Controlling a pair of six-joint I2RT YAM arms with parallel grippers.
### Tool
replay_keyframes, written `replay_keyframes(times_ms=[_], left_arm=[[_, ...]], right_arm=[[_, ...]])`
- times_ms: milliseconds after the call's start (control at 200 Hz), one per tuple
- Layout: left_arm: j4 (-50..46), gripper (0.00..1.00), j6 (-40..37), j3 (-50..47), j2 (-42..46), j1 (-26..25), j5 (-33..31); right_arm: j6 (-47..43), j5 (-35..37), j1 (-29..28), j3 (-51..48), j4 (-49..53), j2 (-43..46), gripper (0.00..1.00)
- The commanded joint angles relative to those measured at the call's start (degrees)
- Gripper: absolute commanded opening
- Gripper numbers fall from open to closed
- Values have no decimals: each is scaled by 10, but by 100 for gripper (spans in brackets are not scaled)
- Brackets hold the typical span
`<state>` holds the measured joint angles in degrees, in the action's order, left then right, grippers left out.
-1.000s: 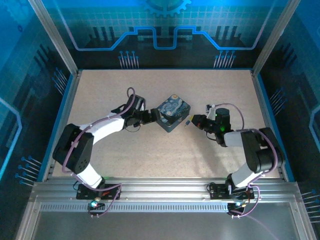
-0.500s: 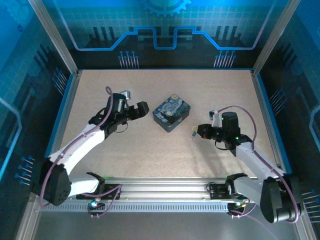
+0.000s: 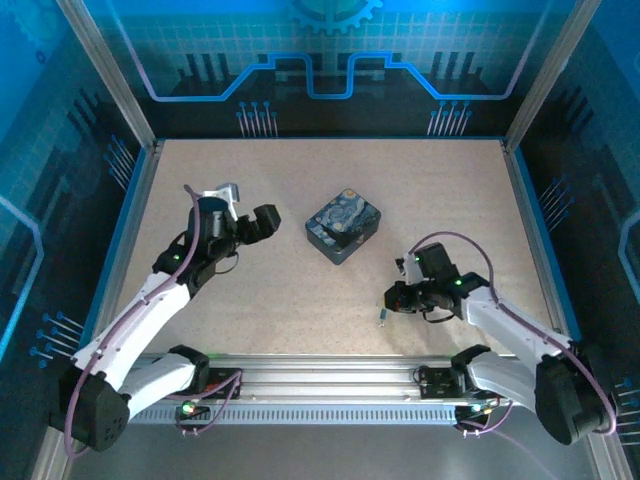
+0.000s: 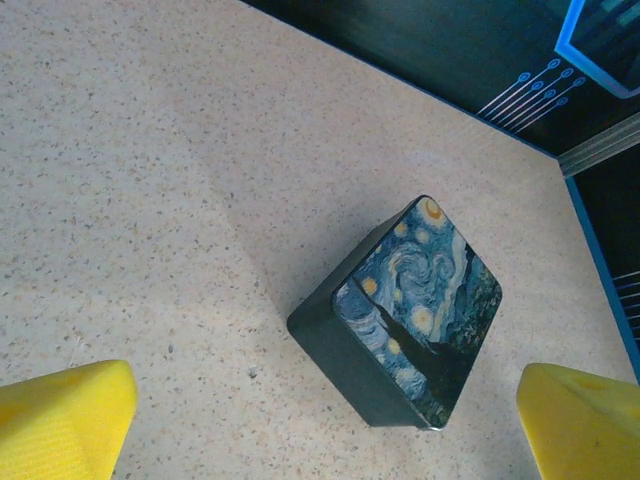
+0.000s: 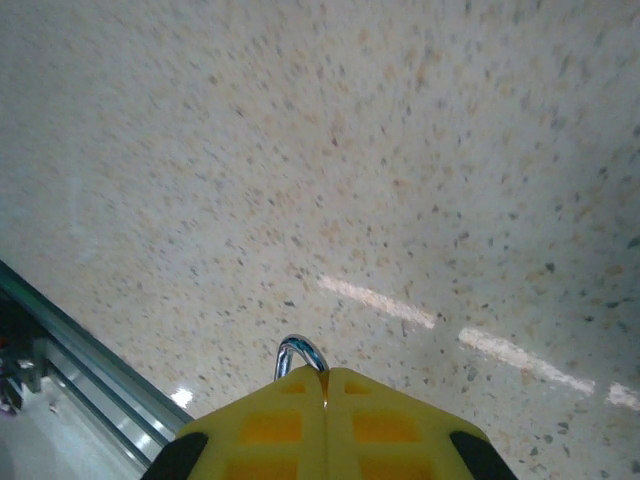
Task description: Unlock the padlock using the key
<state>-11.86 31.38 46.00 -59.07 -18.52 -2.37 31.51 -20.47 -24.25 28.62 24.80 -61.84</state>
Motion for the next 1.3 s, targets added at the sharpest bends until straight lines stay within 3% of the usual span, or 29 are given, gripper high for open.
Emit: replay_keyframes(times_ms=[0,275,405,530,910,1141,1256,1296], left_arm=[[-8,99,-11,-7,8,7,-7],[-5,99,-10,-7,7,7,-3],[-6,99,-11,-5,7,8,-1],[-8,99,-15,-1,7,8,-1],[-21,99,-43,20,18,12,-44],[16,99,-145,0,34,23,-176],[101,99,-209,-45,37,31,-239],[145,99,-238,-68,37,33,-251]], right_arm=[[22,29,-25,7,-29,-38,0],[19,37,-49,44,-75,-136,1],[17,40,-49,46,-85,-146,10],[10,45,-41,57,-73,-134,24],[-99,102,56,157,50,-8,37],[-190,177,144,175,29,53,63],[-215,205,188,164,-3,61,81],[-218,209,204,156,-19,61,91]])
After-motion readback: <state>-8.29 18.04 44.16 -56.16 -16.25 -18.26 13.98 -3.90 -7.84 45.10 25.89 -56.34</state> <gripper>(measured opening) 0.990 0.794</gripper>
